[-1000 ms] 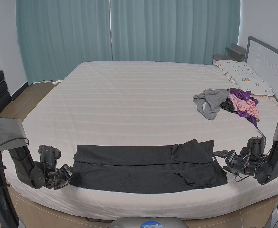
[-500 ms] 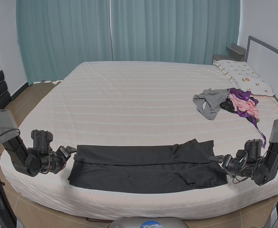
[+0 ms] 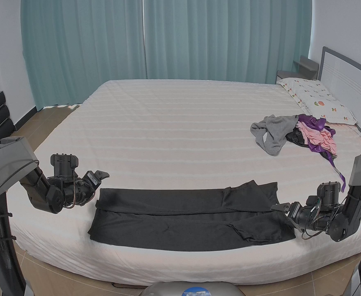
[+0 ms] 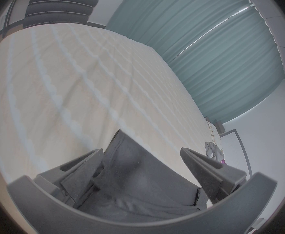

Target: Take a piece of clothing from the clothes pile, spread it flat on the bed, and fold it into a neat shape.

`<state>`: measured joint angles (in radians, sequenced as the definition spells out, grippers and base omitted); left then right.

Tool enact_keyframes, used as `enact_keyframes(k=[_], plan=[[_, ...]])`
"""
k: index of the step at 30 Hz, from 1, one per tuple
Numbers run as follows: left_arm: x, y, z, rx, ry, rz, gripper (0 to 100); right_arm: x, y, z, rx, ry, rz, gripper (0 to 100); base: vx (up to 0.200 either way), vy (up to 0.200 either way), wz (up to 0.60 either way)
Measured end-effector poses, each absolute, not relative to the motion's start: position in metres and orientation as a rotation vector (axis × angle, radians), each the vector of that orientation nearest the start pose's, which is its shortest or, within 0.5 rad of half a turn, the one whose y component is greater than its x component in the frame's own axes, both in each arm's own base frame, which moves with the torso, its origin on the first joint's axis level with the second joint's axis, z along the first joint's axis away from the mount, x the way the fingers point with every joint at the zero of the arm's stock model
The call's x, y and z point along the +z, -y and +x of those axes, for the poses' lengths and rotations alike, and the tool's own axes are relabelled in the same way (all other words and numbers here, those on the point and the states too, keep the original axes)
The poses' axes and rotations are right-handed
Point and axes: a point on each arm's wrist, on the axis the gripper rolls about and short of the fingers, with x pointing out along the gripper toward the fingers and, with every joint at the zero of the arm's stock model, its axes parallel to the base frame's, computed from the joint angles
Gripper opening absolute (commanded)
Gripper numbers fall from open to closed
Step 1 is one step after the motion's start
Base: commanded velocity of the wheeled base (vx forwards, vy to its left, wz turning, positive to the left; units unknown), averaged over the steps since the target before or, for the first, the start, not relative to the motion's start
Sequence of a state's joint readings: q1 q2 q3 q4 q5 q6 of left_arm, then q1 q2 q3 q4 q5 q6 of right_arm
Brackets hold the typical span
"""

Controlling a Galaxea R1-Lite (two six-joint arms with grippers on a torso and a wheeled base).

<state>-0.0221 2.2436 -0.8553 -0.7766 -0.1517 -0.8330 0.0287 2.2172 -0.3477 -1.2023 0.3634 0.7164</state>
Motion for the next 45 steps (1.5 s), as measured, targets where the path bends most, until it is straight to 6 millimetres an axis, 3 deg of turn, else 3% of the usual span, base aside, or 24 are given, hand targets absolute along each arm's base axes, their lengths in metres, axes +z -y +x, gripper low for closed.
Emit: enact_keyframes(k=[8, 17, 18, 41, 42, 45], plan=[[-0.001, 0.013, 0.417, 0.067, -0.602, -0.802, 100, -0.012, -0.018, 0.281, 0.129, -0.775, 0.792, 100, 0.000, 0.000, 0.00], [-0.021, 0.012, 0.424, 0.076, -0.627, -0.780, 100, -0.013, -0.019, 0.282, 0.133, -0.775, 0.792, 100, 0.000, 0.000, 0.00], [-0.022, 0.012, 0.424, 0.077, -0.629, -0.779, 0, -0.013, -0.019, 0.282, 0.133, -0.775, 0.792, 100, 0.000, 0.000, 0.00], [-0.032, 0.006, 0.428, 0.161, -0.606, -0.748, 0, -0.013, -0.015, 0.286, 0.123, -0.760, 0.797, 100, 0.000, 0.000, 0.00], [-0.032, 0.006, 0.428, 0.161, -0.606, -0.748, 100, -0.013, -0.015, 0.286, 0.123, -0.760, 0.797, 100, 0.000, 0.000, 0.00], [-0.032, 0.006, 0.427, 0.162, -0.608, -0.749, 100, -0.013, -0.015, 0.286, 0.123, -0.761, 0.797, 100, 0.000, 0.000, 0.00]])
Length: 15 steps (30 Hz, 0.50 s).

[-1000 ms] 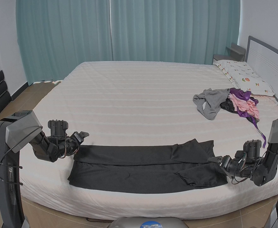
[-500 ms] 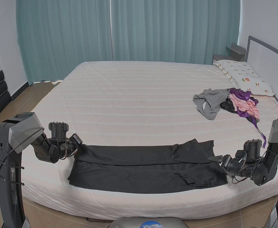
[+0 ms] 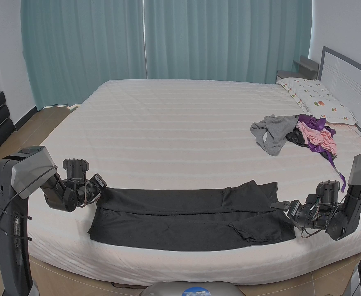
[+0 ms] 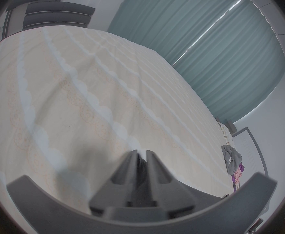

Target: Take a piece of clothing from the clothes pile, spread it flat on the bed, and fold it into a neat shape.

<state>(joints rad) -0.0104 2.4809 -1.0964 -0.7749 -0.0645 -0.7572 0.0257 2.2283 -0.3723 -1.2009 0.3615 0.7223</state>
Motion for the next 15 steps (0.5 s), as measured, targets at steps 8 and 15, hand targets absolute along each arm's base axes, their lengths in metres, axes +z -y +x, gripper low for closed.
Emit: enact_keyframes(k=[8, 15], plan=[[-0.026, 0.003, 0.424, 0.167, -0.602, -0.754, 100, -0.011, -0.013, 0.286, 0.118, -0.751, 0.802, 100, 0.000, 0.000, 0.00], [-0.014, 0.000, 0.414, 0.169, -0.598, -0.761, 100, -0.006, -0.003, 0.292, 0.081, -0.714, 0.861, 100, -0.029, 0.000, 0.00]])
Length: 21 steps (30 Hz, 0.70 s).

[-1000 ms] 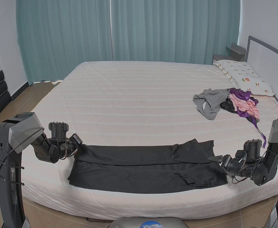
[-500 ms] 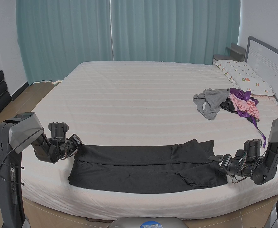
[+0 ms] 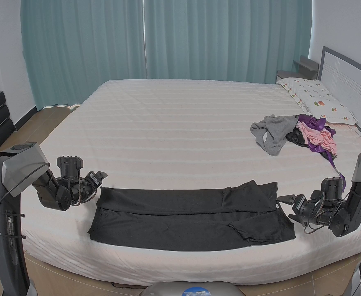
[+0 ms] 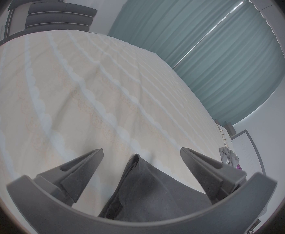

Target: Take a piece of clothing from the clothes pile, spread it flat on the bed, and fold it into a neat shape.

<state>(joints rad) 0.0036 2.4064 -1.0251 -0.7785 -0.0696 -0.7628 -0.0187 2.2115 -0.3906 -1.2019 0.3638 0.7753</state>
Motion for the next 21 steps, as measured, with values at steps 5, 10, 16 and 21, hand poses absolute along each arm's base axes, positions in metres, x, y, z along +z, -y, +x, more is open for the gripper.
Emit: enact_keyframes(k=[5, 10, 16, 21], plan=[[-0.008, 0.000, 0.410, 0.163, -0.594, -0.762, 100, -0.002, 0.001, 0.296, 0.067, -0.690, 0.898, 100, -0.080, 0.000, 0.00], [-0.005, -0.001, 0.409, 0.168, -0.585, -0.761, 100, -0.001, 0.002, 0.297, 0.067, -0.684, 0.899, 100, 0.000, 0.000, 0.00], [-0.001, -0.002, 0.411, 0.178, -0.559, -0.813, 100, -0.001, 0.002, 0.297, 0.068, -0.683, 0.899, 100, 0.000, 0.000, 0.00], [0.002, -0.002, 0.411, 0.175, -0.544, -0.828, 100, -0.001, 0.001, 0.297, 0.069, -0.684, 0.898, 100, 0.000, 0.000, 0.00]])
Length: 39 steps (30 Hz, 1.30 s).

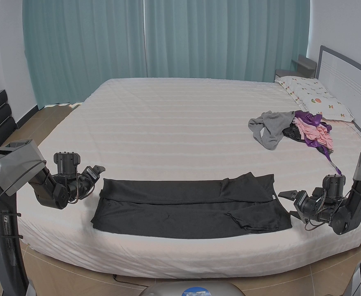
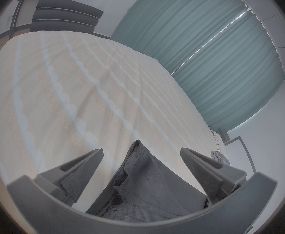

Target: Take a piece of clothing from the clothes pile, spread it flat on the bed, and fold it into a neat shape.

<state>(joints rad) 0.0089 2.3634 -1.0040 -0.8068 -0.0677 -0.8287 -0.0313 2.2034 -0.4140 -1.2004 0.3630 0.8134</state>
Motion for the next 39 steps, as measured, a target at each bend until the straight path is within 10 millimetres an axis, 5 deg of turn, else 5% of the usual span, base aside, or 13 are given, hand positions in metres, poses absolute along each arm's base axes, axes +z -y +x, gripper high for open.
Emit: enact_keyframes(k=[14, 23, 39], plan=[[0.002, -0.001, 0.410, 0.167, -0.553, -0.824, 100, -0.001, 0.001, 0.297, 0.070, -0.685, 0.897, 100, 0.171, 0.000, 0.00], [0.004, -0.001, 0.402, 0.119, -0.597, -0.811, 100, -0.001, 0.001, 0.297, 0.070, -0.684, 0.897, 100, 0.000, 0.000, 0.00], [-0.023, 0.006, 0.371, 0.015, -0.781, -0.567, 100, -0.003, -0.002, 0.297, 0.073, -0.694, 0.894, 100, 0.000, 0.000, 0.00]])
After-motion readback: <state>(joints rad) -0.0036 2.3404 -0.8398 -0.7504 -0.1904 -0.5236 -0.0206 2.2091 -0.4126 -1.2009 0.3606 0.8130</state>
